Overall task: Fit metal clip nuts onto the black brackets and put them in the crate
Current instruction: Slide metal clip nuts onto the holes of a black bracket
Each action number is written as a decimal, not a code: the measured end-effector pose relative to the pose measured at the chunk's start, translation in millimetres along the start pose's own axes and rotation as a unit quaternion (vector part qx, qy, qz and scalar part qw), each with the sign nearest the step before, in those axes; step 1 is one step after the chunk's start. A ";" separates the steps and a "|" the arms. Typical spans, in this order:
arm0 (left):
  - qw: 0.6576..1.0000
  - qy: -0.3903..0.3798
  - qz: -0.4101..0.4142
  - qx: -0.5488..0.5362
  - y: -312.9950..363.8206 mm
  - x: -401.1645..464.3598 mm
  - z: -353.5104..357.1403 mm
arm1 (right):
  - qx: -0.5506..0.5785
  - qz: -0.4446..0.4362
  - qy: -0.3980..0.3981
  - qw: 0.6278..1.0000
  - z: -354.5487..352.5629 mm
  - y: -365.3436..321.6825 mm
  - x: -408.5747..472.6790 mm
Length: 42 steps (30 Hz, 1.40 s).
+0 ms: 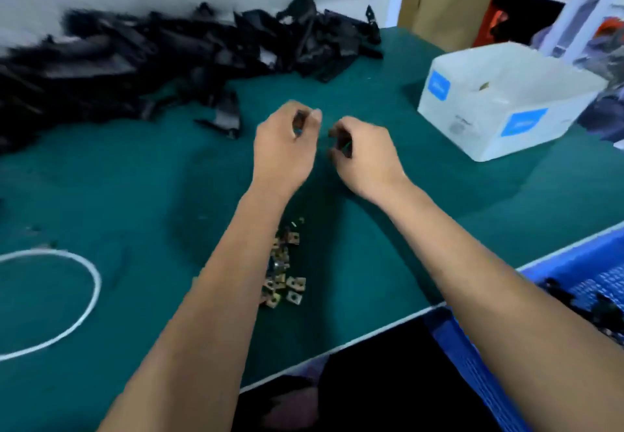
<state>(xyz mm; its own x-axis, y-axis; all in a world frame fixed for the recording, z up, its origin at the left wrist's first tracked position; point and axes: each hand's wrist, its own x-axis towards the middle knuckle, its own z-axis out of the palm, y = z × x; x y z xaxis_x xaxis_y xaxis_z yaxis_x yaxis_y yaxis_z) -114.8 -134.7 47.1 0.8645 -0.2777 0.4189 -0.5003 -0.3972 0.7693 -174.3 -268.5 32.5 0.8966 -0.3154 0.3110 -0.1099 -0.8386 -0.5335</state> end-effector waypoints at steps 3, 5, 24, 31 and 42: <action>0.995 0.061 -0.067 0.032 -55.3 0.1 -55.7 | -0.034 -0.052 -0.078 0.995 50.4 -46.2 27.1; 0.988 0.109 -0.101 0.040 -81.8 -4.5 -81.1 | -0.055 -0.065 -0.121 0.989 78.4 -75.8 44.4; 0.829 0.072 -0.339 -0.439 -117.8 15.1 -112.3 | 0.595 0.196 0.013 0.779 115.8 -136.7 77.9; 0.801 0.071 -0.290 -0.518 -102.3 11.1 -104.3 | 0.614 0.138 -0.179 0.756 96.0 -130.8 31.0; 0.752 0.270 -0.283 -0.531 -108.6 11.3 -112.5 | 0.075 -0.268 -0.490 0.826 62.8 -111.1 12.0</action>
<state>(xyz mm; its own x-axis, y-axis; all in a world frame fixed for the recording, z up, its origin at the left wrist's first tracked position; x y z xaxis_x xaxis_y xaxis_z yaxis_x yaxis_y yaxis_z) -45.4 3.7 22.6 0.9617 0.1817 -0.2052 0.0266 0.6834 0.7296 -124.4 -151.1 46.1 0.7236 0.6566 -0.2127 0.4047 -0.6533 -0.6398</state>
